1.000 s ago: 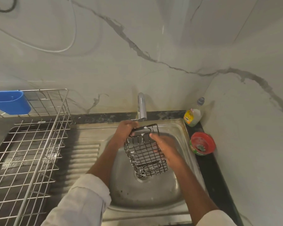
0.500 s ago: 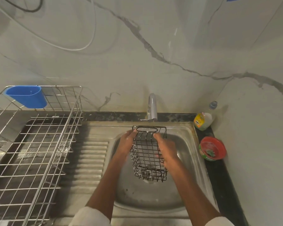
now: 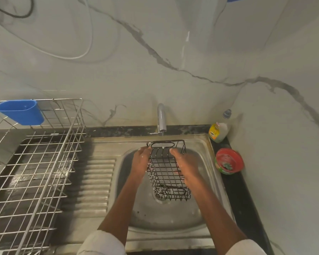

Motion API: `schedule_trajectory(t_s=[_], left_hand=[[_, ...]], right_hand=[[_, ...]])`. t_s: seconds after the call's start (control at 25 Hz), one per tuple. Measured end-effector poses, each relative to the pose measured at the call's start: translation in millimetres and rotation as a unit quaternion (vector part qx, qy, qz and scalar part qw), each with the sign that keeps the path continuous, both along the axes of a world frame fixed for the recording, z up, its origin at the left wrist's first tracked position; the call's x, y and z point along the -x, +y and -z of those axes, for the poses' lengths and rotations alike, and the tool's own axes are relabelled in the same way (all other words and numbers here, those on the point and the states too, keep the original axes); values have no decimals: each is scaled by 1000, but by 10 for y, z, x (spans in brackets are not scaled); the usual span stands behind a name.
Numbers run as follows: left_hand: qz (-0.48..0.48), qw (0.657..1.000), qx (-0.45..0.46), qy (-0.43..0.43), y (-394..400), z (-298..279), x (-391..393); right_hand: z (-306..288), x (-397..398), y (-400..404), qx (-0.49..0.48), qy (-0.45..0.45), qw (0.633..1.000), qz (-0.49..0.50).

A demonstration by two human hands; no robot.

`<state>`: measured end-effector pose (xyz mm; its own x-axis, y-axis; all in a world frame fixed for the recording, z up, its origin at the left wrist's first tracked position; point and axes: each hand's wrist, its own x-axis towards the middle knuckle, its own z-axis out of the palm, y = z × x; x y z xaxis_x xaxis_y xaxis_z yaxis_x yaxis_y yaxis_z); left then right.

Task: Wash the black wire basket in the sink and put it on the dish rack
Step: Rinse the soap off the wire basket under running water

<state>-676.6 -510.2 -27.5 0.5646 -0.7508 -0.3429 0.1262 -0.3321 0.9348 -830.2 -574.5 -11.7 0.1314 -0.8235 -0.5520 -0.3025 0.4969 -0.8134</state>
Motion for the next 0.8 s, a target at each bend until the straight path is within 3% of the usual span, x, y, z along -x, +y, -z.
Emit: schedule_trajectory(t_s=[0.2, 0.56, 0.8], left_hand=[[-64, 998, -3, -23, 151, 131, -214], [-14, 999, 2, -33, -30, 33, -55], [-100, 994, -16, -36, 150, 93, -230]], right_hand=[[-16, -147, 108, 13, -27, 999, -45], [-174, 54, 37, 67, -22, 998, 1], [-208, -203, 118, 59, -29, 994, -83]])
